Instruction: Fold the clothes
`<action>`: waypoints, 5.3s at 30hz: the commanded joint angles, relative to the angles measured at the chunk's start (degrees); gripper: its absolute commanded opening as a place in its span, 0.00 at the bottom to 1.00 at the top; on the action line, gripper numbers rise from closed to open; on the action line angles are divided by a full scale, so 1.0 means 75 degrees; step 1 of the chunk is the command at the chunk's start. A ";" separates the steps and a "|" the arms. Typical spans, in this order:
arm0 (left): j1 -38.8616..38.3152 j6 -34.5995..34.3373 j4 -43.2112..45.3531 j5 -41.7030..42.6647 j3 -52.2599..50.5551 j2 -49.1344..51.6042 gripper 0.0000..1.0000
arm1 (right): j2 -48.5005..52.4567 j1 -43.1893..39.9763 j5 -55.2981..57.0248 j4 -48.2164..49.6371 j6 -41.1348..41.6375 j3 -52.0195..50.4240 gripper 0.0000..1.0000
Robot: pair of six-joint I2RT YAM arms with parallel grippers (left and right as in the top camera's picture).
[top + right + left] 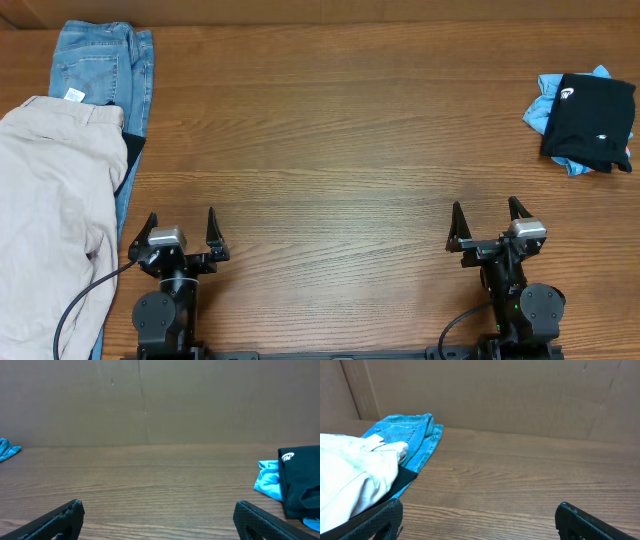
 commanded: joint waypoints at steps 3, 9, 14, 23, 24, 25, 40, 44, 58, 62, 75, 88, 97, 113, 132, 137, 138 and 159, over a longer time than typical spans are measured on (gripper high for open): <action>-0.0003 0.0087 0.0020 0.0070 -0.0035 0.0012 1.00 | -0.0061 0.0035 0.0067 0.0038 -0.0052 -0.0079 1.00; -0.0003 0.0087 0.0073 0.0015 -0.0035 0.0012 1.00 | -0.0061 0.0035 0.0032 0.0041 0.0032 -0.0079 1.00; 0.0000 0.0093 0.0052 0.0000 -0.0035 0.0012 1.00 | -0.0061 0.0035 0.0041 0.0029 0.0032 -0.0079 1.00; -0.0003 -0.0758 -0.0122 0.0096 0.0189 0.0012 1.00 | 0.0064 0.0035 0.0047 -0.0122 0.0551 0.0047 1.00; -0.0003 -0.0752 -0.0265 0.0093 0.0312 0.0012 1.00 | 0.0131 0.0032 0.0079 -0.0254 0.0635 0.0143 1.00; -0.0003 -0.0746 -0.0425 0.0093 0.0452 0.0015 1.00 | 0.0221 0.0032 0.0102 -0.0376 0.0635 0.0245 1.00; 0.0000 -0.0157 -0.2690 0.0076 0.4325 0.3424 1.00 | 0.4234 0.0032 0.0125 -0.2804 0.0632 0.4290 1.00; 0.0000 0.0076 -0.4202 0.0102 0.5986 0.5004 1.00 | 0.5657 0.0032 0.0119 -0.3684 0.0635 0.5490 1.00; 0.0332 -0.0597 -0.5697 -0.0711 0.8408 0.7379 1.00 | 0.7364 0.0023 0.0344 -0.4100 0.0635 0.6283 1.00; 0.1545 -0.0586 -0.5904 -0.0694 0.9716 0.8690 1.00 | 0.7361 0.0023 0.0388 -0.4100 0.0635 0.6286 1.00; 0.4581 -0.0927 -0.6053 -0.0455 1.2249 1.2080 1.00 | 0.7361 0.0026 0.0388 -0.4374 0.0635 0.6283 1.00; 0.5572 -0.0921 -0.4873 -0.0128 1.2249 1.4254 1.00 | 0.7364 0.0026 0.0385 -0.4392 0.0635 0.6283 1.00; 0.5534 -0.1317 -0.3789 0.1035 1.2249 1.5443 0.91 | 0.7364 0.0026 0.0382 -0.4398 0.0638 0.6283 1.00; 0.5333 -0.1466 -0.2990 0.2512 1.2461 1.6227 0.17 | 0.7370 0.0026 0.0382 -0.4447 0.0641 0.6283 1.00; 0.3110 -0.1373 -0.4753 0.3923 1.3458 1.3851 0.04 | 0.7370 0.0026 0.0385 -0.4438 0.0638 0.6283 1.00; 0.1393 -0.1373 -0.6047 0.3896 1.3458 1.3720 0.04 | 0.7370 0.0026 0.0388 -0.4438 0.0635 0.6283 1.00; 0.1023 -0.1332 -0.6289 0.3815 1.3455 1.3738 0.04 | 0.7370 0.0026 0.0388 -0.4438 0.0635 0.6283 1.00; -0.3098 -0.1373 -0.9346 0.3923 1.3455 1.3761 0.04 | 0.7370 0.0026 0.0539 -0.4383 0.0627 0.6283 1.00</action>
